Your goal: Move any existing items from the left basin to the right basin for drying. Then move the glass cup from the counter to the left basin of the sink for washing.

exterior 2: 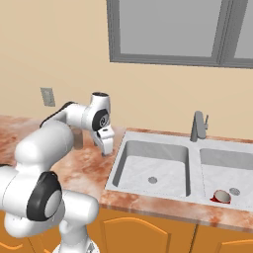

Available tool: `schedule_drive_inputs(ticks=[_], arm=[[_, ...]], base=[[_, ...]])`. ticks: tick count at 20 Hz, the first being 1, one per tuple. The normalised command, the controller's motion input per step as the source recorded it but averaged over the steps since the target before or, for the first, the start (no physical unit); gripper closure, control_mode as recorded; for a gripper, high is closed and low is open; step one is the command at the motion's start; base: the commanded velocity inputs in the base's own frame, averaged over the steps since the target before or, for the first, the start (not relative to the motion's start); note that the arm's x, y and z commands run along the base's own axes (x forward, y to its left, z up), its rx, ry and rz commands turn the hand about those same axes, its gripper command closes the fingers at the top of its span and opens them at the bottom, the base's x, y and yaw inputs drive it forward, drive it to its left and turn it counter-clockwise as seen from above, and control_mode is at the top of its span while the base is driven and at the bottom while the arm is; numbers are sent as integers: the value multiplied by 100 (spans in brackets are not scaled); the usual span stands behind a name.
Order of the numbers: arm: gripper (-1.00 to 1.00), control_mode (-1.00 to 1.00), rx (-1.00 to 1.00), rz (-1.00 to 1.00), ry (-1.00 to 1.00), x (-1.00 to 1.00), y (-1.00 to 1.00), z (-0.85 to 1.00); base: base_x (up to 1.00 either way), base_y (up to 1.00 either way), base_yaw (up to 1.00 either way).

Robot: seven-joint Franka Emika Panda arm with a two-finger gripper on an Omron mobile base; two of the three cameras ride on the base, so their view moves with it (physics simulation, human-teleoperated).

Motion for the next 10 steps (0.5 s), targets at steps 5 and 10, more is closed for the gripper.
schedule_drive_inputs(ticks=[5,10], arm=[[-100,-100,0,6,0,29,30,0],[-100,-100,0,5,0,38,34,0]], base=[[0,0,0],[0,0,0]])
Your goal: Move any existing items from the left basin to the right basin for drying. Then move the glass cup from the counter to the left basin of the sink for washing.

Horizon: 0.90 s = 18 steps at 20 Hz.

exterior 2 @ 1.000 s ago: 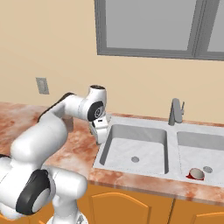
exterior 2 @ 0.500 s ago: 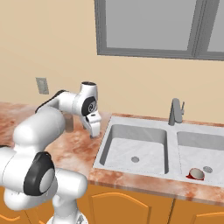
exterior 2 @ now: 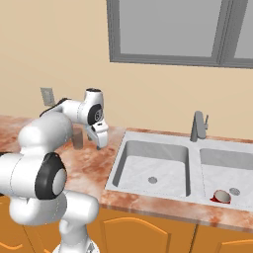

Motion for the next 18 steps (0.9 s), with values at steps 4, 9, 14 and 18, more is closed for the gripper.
schedule_drive_inputs(ticks=[4,9,14,18], arm=[[-100,-100,0,2,0,35,42,0],[-100,-100,0,0,3,17,41,0],[-100,-100,0,0,2,1,32,3],[-100,-100,0,0,1,12,38,20]], base=[[0,0,0],[0,0,0],[0,0,0],[0,0,0]])
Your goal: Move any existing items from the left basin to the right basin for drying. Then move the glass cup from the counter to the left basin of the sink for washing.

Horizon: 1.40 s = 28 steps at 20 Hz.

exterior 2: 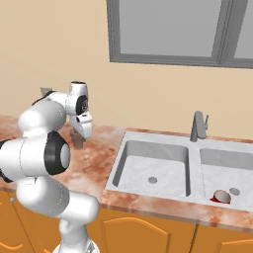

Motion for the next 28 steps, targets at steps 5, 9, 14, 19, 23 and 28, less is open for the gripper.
schedule_drive_inputs(ticks=[5,9,14,19,23,28], arm=[[-100,-100,0,0,3,16,35,23],[-100,-100,0,0,8,25,23,12],[-100,-100,0,0,8,37,1,12],[-100,-100,0,0,6,36,0,8],[-100,-100,0,0,9,29,0,0],[-100,-100,0,0,4,24,2,-5]], base=[[0,0,0],[0,0,0],[0,0,0],[0,0,0],[0,0,0],[0,0,0]])
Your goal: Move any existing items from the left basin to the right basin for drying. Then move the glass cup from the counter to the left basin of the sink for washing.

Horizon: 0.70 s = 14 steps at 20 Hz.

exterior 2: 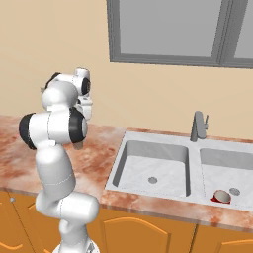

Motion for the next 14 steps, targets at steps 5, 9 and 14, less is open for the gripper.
schedule_drive_inputs(ticks=[5,9,14], arm=[[-100,-100,0,0,2,23,2,-8],[-100,-100,0,0,0,5,0,-16],[-100,-100,0,0,0,0,0,-3]], base=[[0,0,0],[0,0,0],[0,0,0]])
